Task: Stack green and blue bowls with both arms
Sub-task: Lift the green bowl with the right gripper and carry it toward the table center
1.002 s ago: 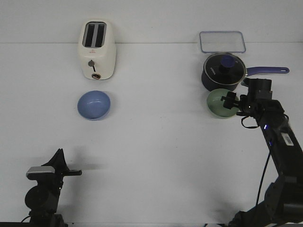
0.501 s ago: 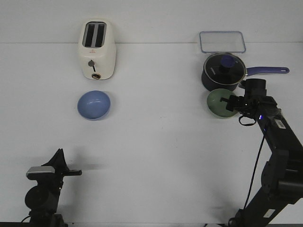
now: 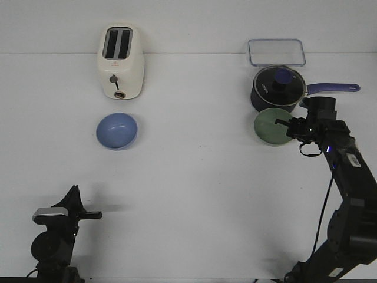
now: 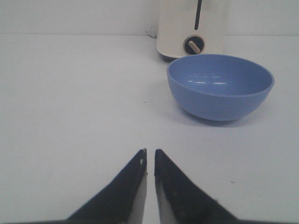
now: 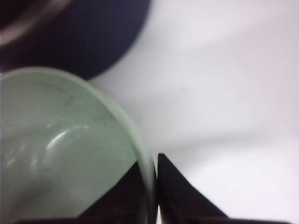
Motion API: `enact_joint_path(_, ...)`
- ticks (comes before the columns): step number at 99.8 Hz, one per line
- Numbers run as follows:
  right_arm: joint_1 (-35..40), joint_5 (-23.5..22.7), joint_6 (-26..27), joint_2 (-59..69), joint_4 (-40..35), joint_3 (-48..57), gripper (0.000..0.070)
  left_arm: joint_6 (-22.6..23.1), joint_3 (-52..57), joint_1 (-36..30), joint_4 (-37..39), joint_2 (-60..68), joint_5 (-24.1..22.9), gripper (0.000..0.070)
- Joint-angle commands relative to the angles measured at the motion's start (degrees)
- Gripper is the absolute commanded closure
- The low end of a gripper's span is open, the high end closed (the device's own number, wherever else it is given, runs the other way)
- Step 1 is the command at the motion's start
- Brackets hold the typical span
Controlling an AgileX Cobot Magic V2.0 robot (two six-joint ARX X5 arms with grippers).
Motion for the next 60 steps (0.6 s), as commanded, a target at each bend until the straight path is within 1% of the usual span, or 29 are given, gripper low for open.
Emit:
enact_joint_path(1, -0.17, -2.21, -1.18, -4.22, -1.01, 1.42, 0.07, 0.87, -1.16, 0.07, 0.81, -0.13, 0.07, 0.0685)
enact_joint_path(10, 1.16, -2.75, -2.27, -9.29, -3.8, 1.27, 0.07, 0.87, -1.16, 0.07, 0.81, -0.13, 0.07, 0.0685)
enact_joint_path(19, 3.87, -3.98, -3.43, -14.64, -5.75, 0.26, 0.07, 0.87, -1.16, 0.07, 0.81, -0.13, 0.07, 0.0685)
enact_joint_path(26, 6.82, -4.11, -3.61, -18.73, -6.62, -1.38, 0.07, 0.87, -1.16, 0.07, 0.81, -0.11, 0.07, 0.0685)
enact_joint_path(42, 17.44, -5.35, -3.45, -25.57, -6.14, -7.87, 0.07, 0.87, -1.16, 0.07, 0.81, -0.13, 0.07, 0.0685)
enact_joint_path(53, 25.9, -5.22, -1.25, -26.08, -5.03, -12.31, 0.07, 0.87, -1.16, 0.07, 0.81, -0.13, 0.07, 0.0685)
enact_joint_path(60, 30.38, -5.01, 0.63, -25.9, -2.91, -15.08, 0.07, 0.87, -1.16, 0.07, 0.81, -0.13, 0.07, 0.0685)
